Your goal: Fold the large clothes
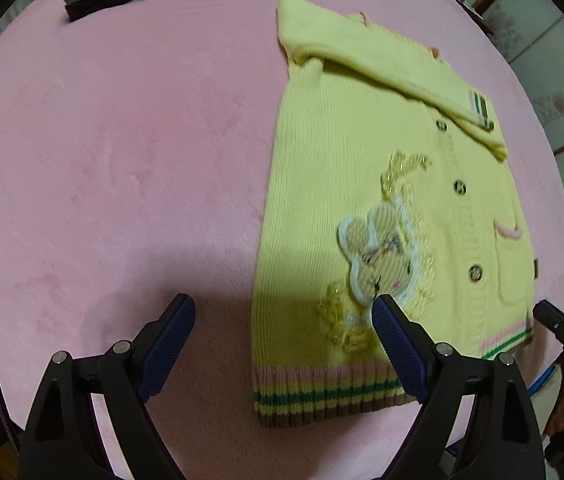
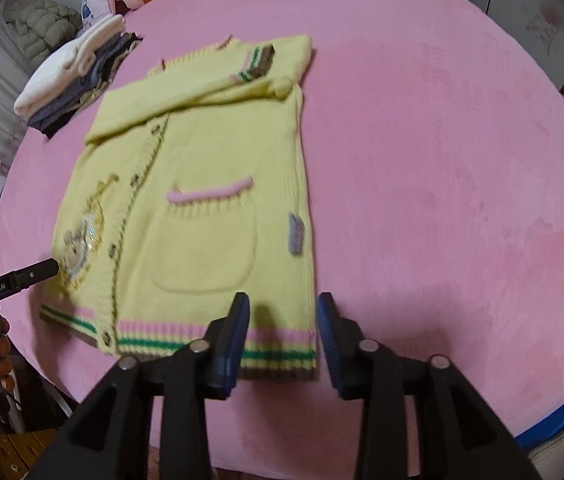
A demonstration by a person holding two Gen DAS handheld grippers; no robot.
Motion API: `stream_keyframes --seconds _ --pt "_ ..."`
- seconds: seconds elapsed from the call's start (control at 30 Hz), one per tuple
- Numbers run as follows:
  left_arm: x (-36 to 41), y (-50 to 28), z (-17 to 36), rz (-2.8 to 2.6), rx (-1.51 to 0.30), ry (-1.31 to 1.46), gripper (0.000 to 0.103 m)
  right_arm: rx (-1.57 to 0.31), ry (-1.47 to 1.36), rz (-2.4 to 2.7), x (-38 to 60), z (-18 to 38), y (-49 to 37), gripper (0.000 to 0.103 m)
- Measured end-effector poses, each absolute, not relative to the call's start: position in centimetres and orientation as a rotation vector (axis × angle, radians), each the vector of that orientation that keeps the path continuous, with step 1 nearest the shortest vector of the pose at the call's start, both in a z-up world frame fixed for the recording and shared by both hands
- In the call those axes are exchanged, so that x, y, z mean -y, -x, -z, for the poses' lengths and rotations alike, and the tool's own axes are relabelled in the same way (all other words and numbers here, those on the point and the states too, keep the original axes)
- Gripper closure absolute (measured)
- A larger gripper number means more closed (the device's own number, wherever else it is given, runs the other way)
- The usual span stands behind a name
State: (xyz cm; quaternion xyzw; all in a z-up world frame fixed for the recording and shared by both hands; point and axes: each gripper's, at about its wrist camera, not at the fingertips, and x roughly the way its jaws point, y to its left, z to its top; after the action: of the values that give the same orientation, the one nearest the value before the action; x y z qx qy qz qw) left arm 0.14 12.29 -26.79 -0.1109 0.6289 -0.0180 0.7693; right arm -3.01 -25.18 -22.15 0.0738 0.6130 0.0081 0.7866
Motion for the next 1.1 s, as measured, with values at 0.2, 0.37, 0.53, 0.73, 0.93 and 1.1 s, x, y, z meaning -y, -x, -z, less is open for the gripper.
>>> stream_keyframes --seconds 0.2,0.37,0.53,0.73,0.93,1.1 --pt "-11.8 0.7 28.2 0.036 -1.370 0.186 0.014 -1.338 -0.207 -0.020 25.9 23.6 3.8 0.067" --pt "-11.6 1.1 28.1 0.059 -1.357 0.190 0.014 -1.328 -0.207 -0.032 26.1 24.1 4.2 0.067" --pt "-11.4 1.9 27.9 0.096 -1.361 0.229 0.014 -1.337 -0.203 -0.041 26.2 24.0 4.6 0.067" --pt "-12.2 2.6 28.4 0.120 -1.346 0.270 0.014 -1.340 -0.223 -0.050 26.5 24.4 5.3 0.067" --pt "-13.4 3.2 28.4 0.151 -1.327 0.308 0.014 -1.323 -0.225 -0.045 26.4 24.8 5.6 0.067" --pt "-13.9 3.9 27.9 0.171 -1.314 0.298 0.025 -1.332 -0.251 -0.072 26.6 24.7 5.7 0.071"
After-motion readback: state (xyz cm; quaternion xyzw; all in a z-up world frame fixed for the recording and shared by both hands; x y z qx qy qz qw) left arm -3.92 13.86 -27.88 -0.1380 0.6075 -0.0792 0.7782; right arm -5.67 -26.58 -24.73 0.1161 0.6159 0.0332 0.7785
